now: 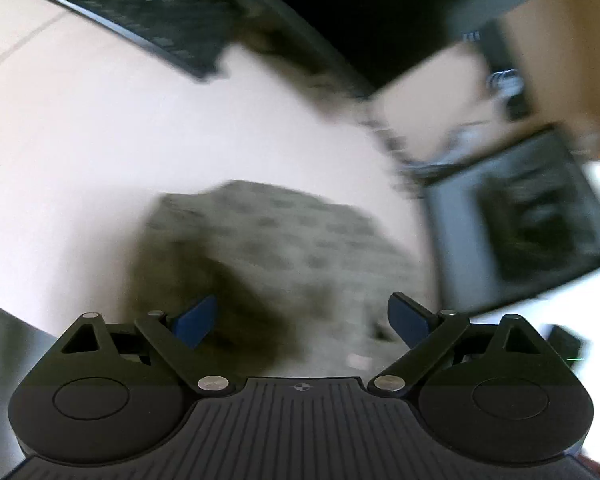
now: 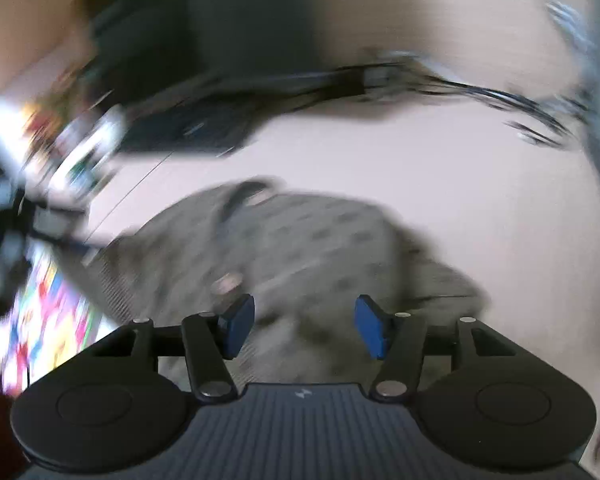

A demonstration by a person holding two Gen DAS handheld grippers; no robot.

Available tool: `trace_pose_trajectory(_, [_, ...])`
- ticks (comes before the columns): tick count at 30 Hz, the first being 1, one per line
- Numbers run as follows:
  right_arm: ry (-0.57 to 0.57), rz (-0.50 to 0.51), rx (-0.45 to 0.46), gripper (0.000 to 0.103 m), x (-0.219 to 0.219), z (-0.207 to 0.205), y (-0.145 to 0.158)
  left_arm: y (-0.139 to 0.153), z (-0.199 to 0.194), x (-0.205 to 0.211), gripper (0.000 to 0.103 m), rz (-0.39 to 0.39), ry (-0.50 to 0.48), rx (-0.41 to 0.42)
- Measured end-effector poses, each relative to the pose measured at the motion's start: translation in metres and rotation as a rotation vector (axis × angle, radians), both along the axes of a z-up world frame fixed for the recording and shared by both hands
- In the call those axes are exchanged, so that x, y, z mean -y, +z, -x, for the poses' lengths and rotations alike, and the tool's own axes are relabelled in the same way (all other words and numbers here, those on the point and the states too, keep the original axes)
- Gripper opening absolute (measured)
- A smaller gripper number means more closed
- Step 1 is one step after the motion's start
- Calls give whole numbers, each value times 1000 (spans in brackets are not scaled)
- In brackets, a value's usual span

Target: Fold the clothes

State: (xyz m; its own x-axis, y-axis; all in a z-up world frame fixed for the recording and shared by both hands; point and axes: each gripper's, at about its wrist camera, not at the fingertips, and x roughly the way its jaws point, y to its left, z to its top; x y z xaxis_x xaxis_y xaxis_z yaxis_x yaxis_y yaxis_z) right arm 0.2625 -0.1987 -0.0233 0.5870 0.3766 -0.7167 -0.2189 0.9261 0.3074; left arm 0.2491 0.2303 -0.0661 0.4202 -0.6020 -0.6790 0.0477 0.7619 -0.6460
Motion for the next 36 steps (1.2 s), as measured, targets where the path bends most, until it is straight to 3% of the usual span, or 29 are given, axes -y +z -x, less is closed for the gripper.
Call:
trace_pose_trajectory(1, [-22,3,-10,53,4,-4,-6,-5,-4,8,59,-43,-11,-2])
trace_pose_trajectory(2, [-31,12,-24,38,4,-7,-14,-11,-7,15,31,-86,-22,-5])
trace_pose_trajectory(3, [-23,27,-21,27,0,-9,-16,-15,-10,21,29,-123,-37,-4])
trace_pose_trajectory(5, [-1,58,-7,24,-8,-15,-18,-16,-5,29,29,-183,-103,22])
trace_pose_trajectory(9, [42,121,20,25,-26,-25,-22,-19,16,38,30,-318,-256,66])
trace_pose_trajectory(11, [64,152,33,29,-34,-31,-25,-22,27,36,35,-359,-298,69])
trace_pose_trajectory(12, [75,167,40,39,-38,-34,-26,-24,28,33,39,-358,-303,63])
trace_pose_trajectory(14, [80,176,0,50,-31,-32,-29,-23,28,22,42,-273,-283,50])
trace_pose_trajectory(17, [48,66,-59,56,-8,-27,-28,-25,24,-9,77,17,-174,11])
trace_pose_trajectory(19, [6,-43,-87,59,8,-25,-27,-30,18,-24,81,155,-90,-16])
trace_pose_trajectory(21, [-10,-105,-102,61,15,-24,-29,-37,10,-27,82,201,-53,-45])
trace_pose_trajectory(23, [14,-103,-102,61,7,-28,-34,-44,-2,-18,81,160,-77,-72])
trace_pose_trajectory(25, [42,-96,-102,54,-2,-33,-40,-47,-14,-5,72,108,-111,-71])
trace_pose_trajectory(26, [37,-88,-88,41,-4,-40,-39,-47,-23,1,58,90,-126,-61])
trace_pose_trajectory(27, [28,-80,-71,36,-4,-49,-37,-46,-33,5,51,75,-138,-43])
trace_pose_trajectory(33, [-25,-27,27,29,-6,-101,-27,-26,-113,44,40,-8,-149,95])
trace_pose_trajectory(36, [-51,-1,77,29,-7,-127,-22,-13,-138,52,40,1,-134,177])
